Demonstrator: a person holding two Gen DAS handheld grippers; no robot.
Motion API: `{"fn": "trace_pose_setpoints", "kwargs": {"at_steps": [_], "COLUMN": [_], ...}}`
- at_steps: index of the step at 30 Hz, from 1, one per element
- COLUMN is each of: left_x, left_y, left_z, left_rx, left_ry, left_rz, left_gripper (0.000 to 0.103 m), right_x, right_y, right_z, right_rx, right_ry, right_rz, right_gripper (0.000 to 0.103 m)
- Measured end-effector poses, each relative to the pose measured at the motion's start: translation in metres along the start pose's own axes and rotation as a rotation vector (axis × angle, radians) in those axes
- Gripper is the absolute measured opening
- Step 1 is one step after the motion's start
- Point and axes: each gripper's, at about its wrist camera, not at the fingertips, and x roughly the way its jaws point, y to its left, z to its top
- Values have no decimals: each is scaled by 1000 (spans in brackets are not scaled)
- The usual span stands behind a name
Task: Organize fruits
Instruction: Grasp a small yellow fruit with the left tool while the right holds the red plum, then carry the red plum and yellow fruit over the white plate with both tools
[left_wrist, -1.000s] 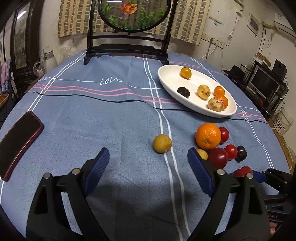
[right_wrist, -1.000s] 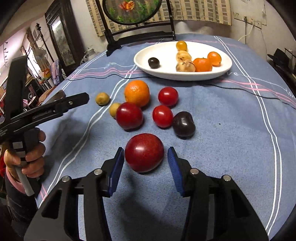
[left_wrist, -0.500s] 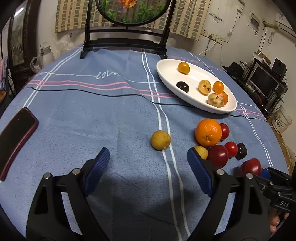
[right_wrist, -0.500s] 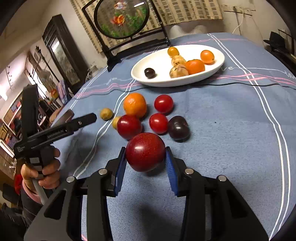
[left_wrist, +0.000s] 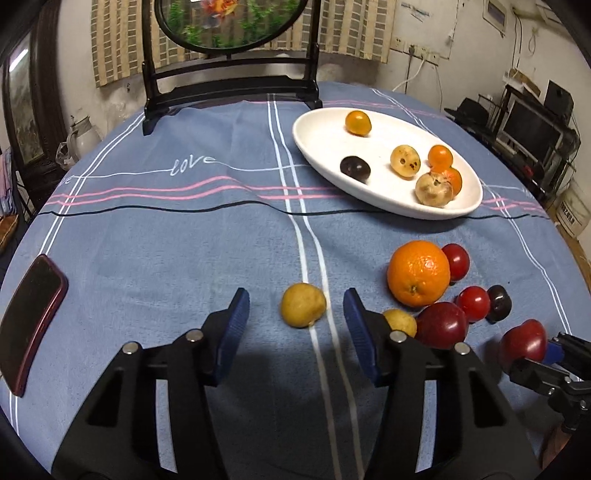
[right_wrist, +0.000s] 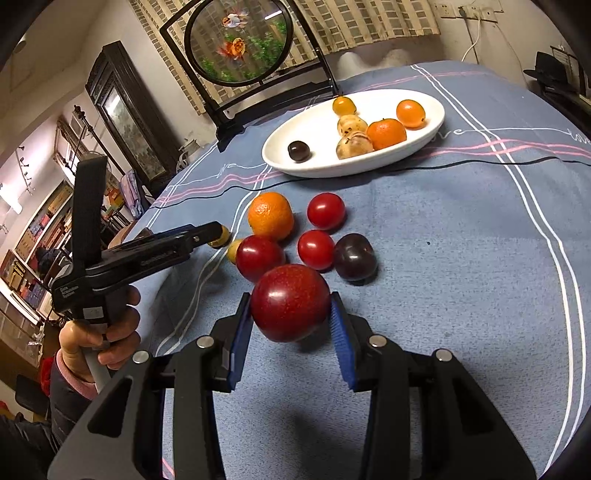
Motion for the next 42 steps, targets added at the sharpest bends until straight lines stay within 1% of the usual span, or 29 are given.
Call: {"fn": "trace_pose_setpoints", "kwargs": {"at_steps": [3,7,11,14,19,24,29,32,36,42], "left_x": [4,10,14,21,20,19,19,17,11,6], "left_y": [1,-4,-7,-3,-4,0,-1,-1,-3,-2], "left_z": [2,3,3,3,3,2,2,2,2,1], "left_rx": [-4,16,29,14,15,-2,-2,-2,1,-10], "left_ry": [8,24,38,73,69,61,64,54,26,19], "left_rz": [5,27,25,20,21,4,2,-4,-10,-62], "left_gripper": [52,51,47,45,44,34,34,28,28,28], "right_x": [1,1,1,2,1,2,2,2,1,0], "right_y": [-1,-2,-3,-2,-2,-2,-3,-3,-4,-3], "right_z": [0,1,0,0,0,1,1,1,0,1], "right_rx": [5,11,14,15,16,15,18,19,20,12], "right_ry": [4,9,9,14,15,20,18,16,8,0], "right_rz": [4,4,7,7,8,3,1,0,-5,8], "right_gripper": [41,41,41,41,41,41,41,41,41,41]}}
